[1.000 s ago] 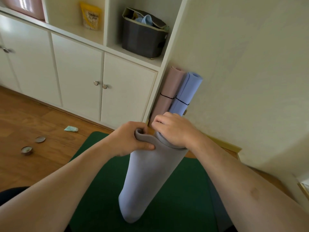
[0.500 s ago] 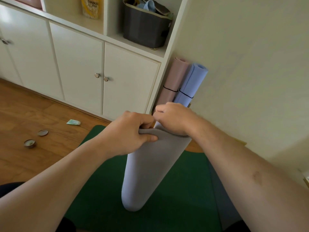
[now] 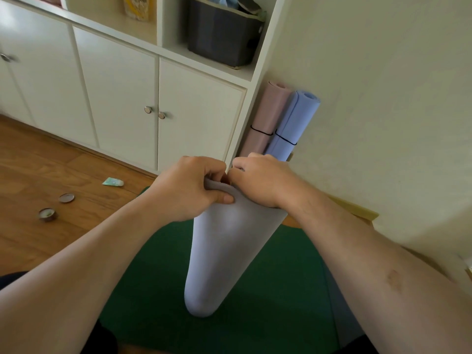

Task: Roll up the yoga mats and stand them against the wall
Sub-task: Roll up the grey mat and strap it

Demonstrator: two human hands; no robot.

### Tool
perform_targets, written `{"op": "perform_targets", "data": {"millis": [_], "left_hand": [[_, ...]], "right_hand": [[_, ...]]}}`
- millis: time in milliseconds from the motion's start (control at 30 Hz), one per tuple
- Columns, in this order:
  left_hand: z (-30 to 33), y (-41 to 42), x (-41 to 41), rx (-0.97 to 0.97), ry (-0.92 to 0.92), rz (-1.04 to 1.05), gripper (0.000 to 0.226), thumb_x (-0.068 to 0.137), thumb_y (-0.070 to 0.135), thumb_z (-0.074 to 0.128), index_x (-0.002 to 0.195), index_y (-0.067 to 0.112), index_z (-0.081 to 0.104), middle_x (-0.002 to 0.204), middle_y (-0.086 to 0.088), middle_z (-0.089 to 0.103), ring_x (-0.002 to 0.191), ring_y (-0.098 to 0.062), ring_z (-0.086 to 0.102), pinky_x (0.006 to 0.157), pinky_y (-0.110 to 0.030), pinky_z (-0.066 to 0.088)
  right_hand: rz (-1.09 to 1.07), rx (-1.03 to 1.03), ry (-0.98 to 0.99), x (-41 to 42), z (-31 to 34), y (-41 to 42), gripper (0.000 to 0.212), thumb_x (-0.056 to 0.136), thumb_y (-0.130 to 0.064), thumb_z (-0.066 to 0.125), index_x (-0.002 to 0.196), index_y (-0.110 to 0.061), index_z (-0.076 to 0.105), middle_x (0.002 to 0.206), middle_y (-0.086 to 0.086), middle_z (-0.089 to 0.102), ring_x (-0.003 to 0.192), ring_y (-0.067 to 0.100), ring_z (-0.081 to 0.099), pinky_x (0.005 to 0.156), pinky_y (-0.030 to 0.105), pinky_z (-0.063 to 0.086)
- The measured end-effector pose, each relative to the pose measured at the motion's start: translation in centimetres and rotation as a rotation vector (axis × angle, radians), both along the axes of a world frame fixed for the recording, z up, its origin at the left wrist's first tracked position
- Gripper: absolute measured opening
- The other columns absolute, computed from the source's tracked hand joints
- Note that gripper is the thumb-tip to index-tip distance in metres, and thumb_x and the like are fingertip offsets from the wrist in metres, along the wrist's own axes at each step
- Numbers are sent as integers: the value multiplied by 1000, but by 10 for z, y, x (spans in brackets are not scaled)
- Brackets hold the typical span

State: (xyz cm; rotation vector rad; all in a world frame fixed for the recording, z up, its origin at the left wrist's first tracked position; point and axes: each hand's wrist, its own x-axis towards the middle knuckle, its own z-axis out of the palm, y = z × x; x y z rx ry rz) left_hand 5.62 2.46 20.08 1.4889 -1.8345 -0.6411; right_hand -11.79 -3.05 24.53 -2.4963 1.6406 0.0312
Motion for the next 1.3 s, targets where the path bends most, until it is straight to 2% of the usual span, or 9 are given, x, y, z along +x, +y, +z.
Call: {"op": "perform_targets", "data": {"millis": [200,367,500,633,700,833,933,1067,1300], "left_hand": [[-7,2,-2,-83,-29,116,40,67,49,92,76,37,55,117,25,56,101,-9,58,83,-40,55],[-23,6,-18,46,138,427,90,61,50,96,130,23,45,123,11,46,104,-13,57,83,-32,55],[-27,21,-35,93,119,213,30,95,35,72,123,27,63,111,10,70,98,-10,66,84,-34,58],[-30,30,-55,163,257,-72,126,64,56,88,163,33,14,156,16,38,140,-2,41,114,-31,46],[-32,28,-65,133,275,-21,155,47,64,97,163,35,-3,159,18,27,147,1,31,117,-26,39],[-36,21,-65,-13,353,169,116,50,56,99,141,39,29,128,23,52,117,2,57,91,-18,53],[-34,21,-64,-21,357,152,107,50,58,98,132,45,31,122,23,52,108,7,55,78,-11,49],[-35,19,-66,-39,352,138,112,50,59,98,139,40,32,124,22,53,110,3,57,79,-14,52],[-33,19,-63,-34,290,162,120,51,60,97,148,33,31,132,18,52,115,-3,58,94,-24,56]], "right_hand": [[-17,0,1,-2,-1,5,34,104,-49,30,86,-31,53,99,-5,53,104,26,49,96,53,44],[-58,5,-58,4,-2,9,39,108,-56,25,85,-33,46,100,-7,54,106,26,50,98,54,42],[-90,9,-74,4,-2,9,37,107,-52,27,92,-27,49,109,-1,59,112,30,52,100,55,42],[-134,34,-173,10,-2,13,62,106,-66,24,150,-25,40,153,4,46,137,29,45,116,55,32],[-101,50,-196,16,-2,14,71,104,-72,22,159,-28,34,161,3,42,144,27,41,119,54,30],[-89,254,-410,12,10,12,68,105,-72,30,160,-34,42,163,-6,45,151,19,39,124,49,28],[-108,259,-561,-6,38,-1,57,111,-59,34,157,-29,50,159,-8,51,149,14,42,124,43,31],[-34,-90,-279,-9,30,-5,64,108,-59,19,143,-24,59,143,-1,62,135,20,53,113,48,43],[38,108,-51,0,4,0,57,111,-60,16,152,-36,48,156,-6,50,147,21,39,121,50,28]]}}
